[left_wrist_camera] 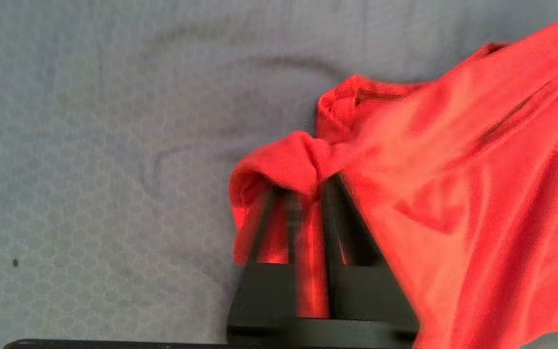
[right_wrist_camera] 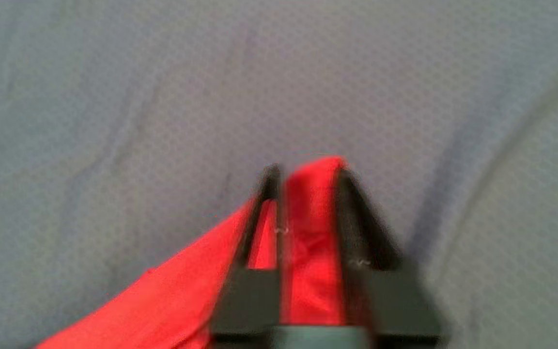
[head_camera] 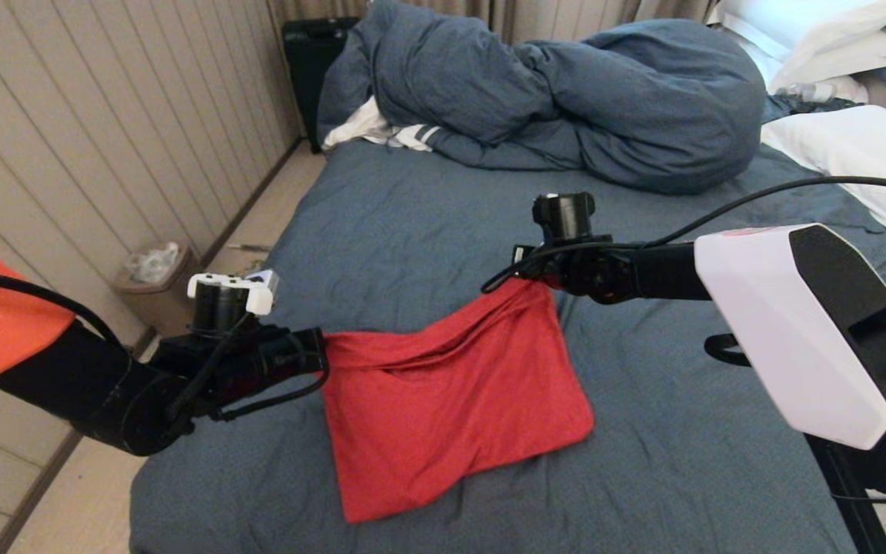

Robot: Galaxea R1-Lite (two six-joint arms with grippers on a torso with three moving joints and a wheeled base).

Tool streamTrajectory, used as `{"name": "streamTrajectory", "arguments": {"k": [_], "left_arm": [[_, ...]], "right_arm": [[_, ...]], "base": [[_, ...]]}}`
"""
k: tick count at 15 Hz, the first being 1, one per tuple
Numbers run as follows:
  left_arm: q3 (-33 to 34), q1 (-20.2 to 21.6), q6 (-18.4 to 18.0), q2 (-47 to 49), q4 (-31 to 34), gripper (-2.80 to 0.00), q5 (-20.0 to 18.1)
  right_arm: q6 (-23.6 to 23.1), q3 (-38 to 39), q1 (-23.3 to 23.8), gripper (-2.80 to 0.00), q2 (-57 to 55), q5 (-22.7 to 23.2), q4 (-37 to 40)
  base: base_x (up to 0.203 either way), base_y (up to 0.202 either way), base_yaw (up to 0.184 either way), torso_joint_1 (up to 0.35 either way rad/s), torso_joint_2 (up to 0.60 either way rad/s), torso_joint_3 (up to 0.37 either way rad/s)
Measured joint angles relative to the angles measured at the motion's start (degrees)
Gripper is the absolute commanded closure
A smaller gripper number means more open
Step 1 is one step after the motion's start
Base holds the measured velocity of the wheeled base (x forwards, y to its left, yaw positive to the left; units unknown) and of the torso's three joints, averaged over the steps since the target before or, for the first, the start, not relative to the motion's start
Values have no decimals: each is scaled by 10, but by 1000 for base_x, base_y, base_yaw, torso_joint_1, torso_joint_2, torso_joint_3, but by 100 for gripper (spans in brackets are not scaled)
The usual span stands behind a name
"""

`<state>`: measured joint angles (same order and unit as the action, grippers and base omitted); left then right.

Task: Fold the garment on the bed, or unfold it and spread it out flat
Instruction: Fold the red T-shirt

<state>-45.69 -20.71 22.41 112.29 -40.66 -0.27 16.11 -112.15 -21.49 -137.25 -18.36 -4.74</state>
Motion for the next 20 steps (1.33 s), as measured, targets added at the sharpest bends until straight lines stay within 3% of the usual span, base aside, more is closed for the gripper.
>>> {"name": "streamTrajectory", "arguments": {"k": [7,17,18,19,20], "left_arm": [[1,18,1,3,-8,-280,3],[55,50,2,-71,-8,-280,3],[59,47,2,-76,-4,-162,2],[61,41,3,-79,1,0,4],[62,35,4,-81,12,0,6]], "right_arm": [[-12,0,7,-280,-4,0,-19],[-11,11,12,-280,18,0,-20],[-11,16,11,0,22,0,-19],[-14,24,10,0,26,-1,-14],[-19,32,9,0,31,-1,-10]], "base": [[0,0,0,0,0,0],[0,0,0,0,0,0],[0,0,0,0,0,0],[0,0,0,0,0,0],[0,0,0,0,0,0]]}}
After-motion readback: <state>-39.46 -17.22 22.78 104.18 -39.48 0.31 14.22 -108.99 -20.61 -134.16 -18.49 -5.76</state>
